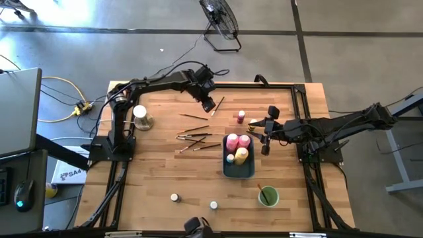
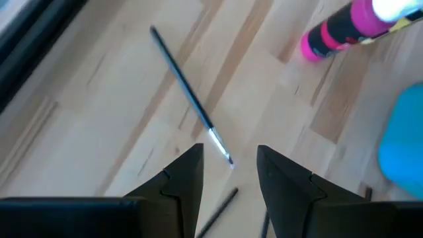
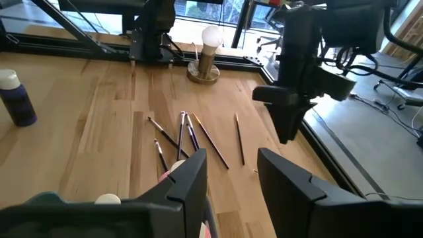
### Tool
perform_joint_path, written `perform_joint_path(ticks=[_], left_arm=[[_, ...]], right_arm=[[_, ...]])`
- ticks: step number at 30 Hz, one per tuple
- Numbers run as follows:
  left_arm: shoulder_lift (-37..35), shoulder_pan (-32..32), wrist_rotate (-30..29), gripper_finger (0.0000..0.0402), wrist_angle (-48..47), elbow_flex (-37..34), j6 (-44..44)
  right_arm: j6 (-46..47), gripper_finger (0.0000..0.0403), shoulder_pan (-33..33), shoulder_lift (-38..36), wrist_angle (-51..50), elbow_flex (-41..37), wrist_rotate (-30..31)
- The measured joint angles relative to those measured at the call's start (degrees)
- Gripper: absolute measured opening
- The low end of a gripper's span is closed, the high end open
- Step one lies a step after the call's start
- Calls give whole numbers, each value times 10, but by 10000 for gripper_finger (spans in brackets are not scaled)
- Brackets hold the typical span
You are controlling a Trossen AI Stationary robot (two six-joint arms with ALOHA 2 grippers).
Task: Pick & Place Paint Supplies
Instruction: Put the black and silver paint brush into the green cup
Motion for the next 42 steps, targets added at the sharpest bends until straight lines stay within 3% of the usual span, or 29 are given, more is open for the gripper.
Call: perform_joint_path(ticks=[10,22,42], left_arm=[[16,-37,-16,138,57,-40,-26],[26,-56,-129,138,65,-47,-94],[78,-56,-100,138,69,-47,-105]], right_arm=[[-1,128,0,0,-3,0,0],[2,128,0,0,-19,0,0],[3,128,0,0,-25,0,0]])
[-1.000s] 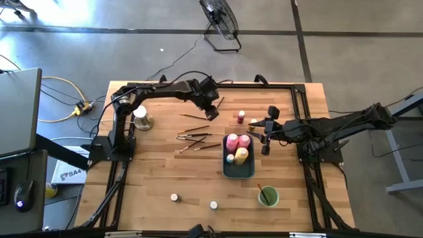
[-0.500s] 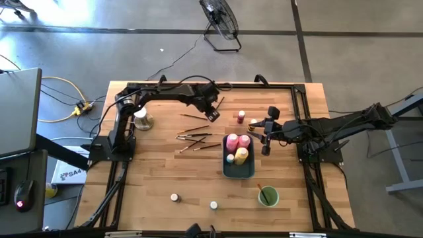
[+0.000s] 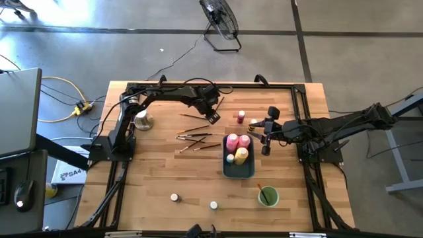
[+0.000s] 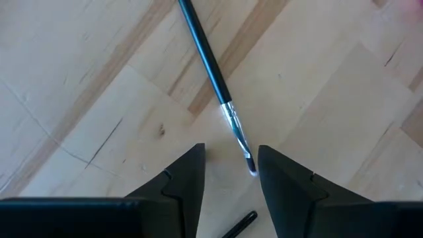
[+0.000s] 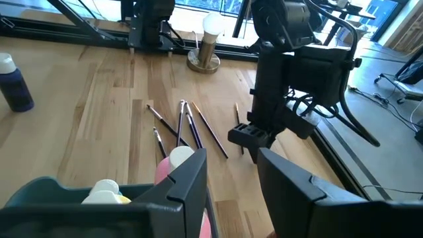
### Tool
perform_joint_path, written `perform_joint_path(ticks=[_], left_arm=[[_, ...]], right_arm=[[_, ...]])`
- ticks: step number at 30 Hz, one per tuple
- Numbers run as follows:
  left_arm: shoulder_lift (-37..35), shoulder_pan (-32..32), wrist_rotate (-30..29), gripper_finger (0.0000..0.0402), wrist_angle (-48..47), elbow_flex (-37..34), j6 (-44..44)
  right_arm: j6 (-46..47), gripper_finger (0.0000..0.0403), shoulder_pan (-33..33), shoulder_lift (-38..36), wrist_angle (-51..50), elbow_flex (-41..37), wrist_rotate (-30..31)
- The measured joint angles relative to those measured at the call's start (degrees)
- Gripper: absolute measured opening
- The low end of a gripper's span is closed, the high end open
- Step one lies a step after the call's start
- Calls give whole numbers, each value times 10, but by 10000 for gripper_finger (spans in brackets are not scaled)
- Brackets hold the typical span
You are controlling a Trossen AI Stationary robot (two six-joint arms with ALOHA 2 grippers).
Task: Pick & Place Paint Supplies
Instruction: Put the black and silver paint brush into the green cup
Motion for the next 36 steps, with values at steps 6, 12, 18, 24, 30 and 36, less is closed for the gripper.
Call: perform_joint_path(ticks=[6,12,18,24,30,36], left_arm=[[0,0,-3,138,2,0,-2],[1,-14,-59,138,5,0,-17],[1,-28,-65,138,6,0,-16],[2,-31,-60,138,8,0,-15],[2,-30,-60,138,8,0,-15],[2,-30,-60,113,6,0,-15]], right_arm=[[-1,128,0,0,0,0,0],[-1,128,0,0,0,0,0],[-2,128,0,0,0,0,0],[0,128,0,0,0,0,0],[0,128,0,0,0,0,0],[0,128,0,0,0,0,0]])
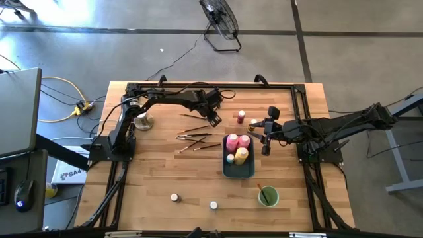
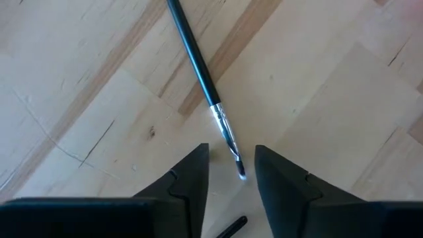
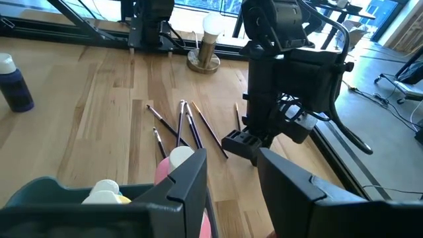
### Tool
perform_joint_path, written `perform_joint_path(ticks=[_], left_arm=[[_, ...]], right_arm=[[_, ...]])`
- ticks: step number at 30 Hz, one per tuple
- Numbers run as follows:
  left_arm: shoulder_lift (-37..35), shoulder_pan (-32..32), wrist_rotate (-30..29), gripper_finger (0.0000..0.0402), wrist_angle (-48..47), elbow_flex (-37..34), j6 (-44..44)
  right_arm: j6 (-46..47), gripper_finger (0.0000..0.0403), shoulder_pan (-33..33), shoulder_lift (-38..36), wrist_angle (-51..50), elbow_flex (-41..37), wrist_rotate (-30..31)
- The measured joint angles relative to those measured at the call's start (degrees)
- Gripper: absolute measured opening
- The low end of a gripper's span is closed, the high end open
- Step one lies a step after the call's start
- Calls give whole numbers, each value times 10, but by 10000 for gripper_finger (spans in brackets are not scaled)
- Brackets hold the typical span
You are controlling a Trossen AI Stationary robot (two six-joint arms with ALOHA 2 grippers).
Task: Pick & Place Paint Supplies
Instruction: Put the black and silver paint brush into the green cup
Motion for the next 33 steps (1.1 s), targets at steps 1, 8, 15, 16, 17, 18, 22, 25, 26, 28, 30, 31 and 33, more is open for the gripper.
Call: perform_joint_path(ticks=[1,8,15,16,17,18,22,25,26,28,30,31,33], left_arm=[[0,0,0,104,0,0,0],[0,0,-2,43,-4,0,15],[0,0,2,4,-24,1,45],[-1,0,2,3,-28,1,51],[-1,0,3,4,-29,1,60],[-1,0,5,3,-30,1,71],[-2,0,10,2,-30,1,105],[-9,1,10,1,-41,-1,119],[-10,1,7,1,-40,2,122],[-18,4,-2,1,-63,10,127],[-22,5,-18,0,-68,27,139],[-27,8,-26,0,-80,34,142],[-31,12,-45,0,-108,49,152]], right_arm=[[0,128,0,0,0,0,0],[0,128,0,0,0,0,0],[0,128,0,0,0,0,0],[0,128,0,0,0,0,0],[0,128,0,0,0,0,0],[0,128,0,0,1,0,0],[0,128,0,0,9,0,0],[-1,128,0,0,19,0,0],[-1,128,0,0,19,0,0],[-3,128,0,0,18,0,0],[-5,128,0,0,19,0,0],[-5,128,0,0,19,0,0],[-6,128,0,0,24,0,0]])
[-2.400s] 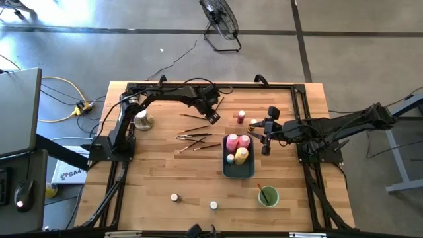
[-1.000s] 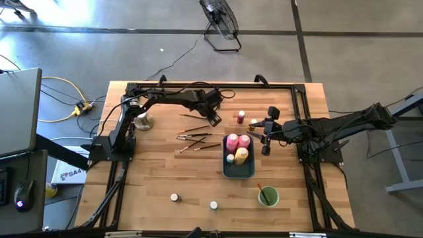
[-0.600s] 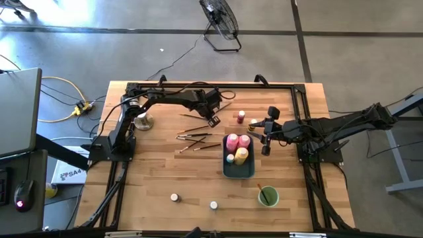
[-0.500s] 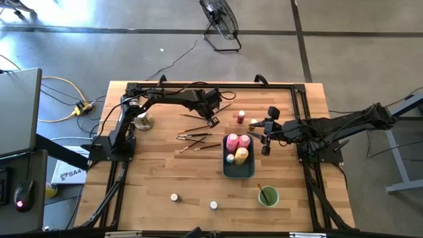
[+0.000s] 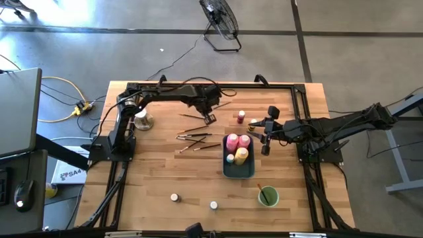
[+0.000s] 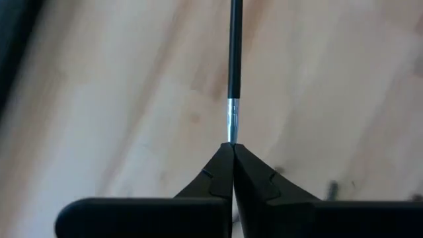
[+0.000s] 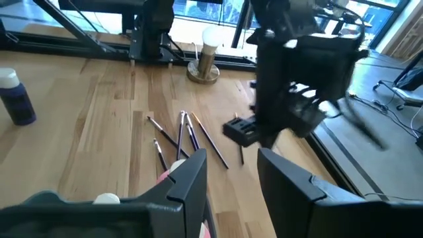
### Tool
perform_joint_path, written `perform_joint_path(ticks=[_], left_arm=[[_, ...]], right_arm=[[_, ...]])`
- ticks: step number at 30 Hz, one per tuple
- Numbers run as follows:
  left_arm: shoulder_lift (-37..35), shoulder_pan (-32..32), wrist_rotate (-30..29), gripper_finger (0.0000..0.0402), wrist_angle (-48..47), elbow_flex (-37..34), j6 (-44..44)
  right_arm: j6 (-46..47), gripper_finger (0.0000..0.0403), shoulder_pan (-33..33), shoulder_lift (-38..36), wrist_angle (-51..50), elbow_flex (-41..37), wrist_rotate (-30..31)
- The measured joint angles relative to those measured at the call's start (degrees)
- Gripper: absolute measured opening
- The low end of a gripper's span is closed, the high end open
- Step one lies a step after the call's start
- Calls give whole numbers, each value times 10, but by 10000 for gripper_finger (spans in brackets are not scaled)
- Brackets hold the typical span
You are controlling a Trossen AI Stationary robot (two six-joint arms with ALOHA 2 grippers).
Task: Pick & Place Paint Supplies
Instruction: Put the black and silver paint brush into the green cup
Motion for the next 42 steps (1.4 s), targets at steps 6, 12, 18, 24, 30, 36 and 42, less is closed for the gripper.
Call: perform_joint_path(ticks=[6,12,18,24,30,36,42], left_arm=[[-27,8,-45,0,-34,41,35],[-74,18,-34,0,-89,78,91],[-125,50,118,0,-98,81,133],[-156,80,233,0,-169,81,108],[-157,78,246,0,-244,81,73],[-158,68,339,0,-262,81,47],[-161,56,357,0,-307,81,27]], right_arm=[[0,128,0,0,3,0,4],[0,128,0,0,4,0,4],[-4,128,0,0,4,0,4],[-73,128,0,0,11,0,2],[-177,128,0,35,94,0,-31],[-274,128,0,121,190,0,-41],[-338,128,0,205,308,0,-3]])
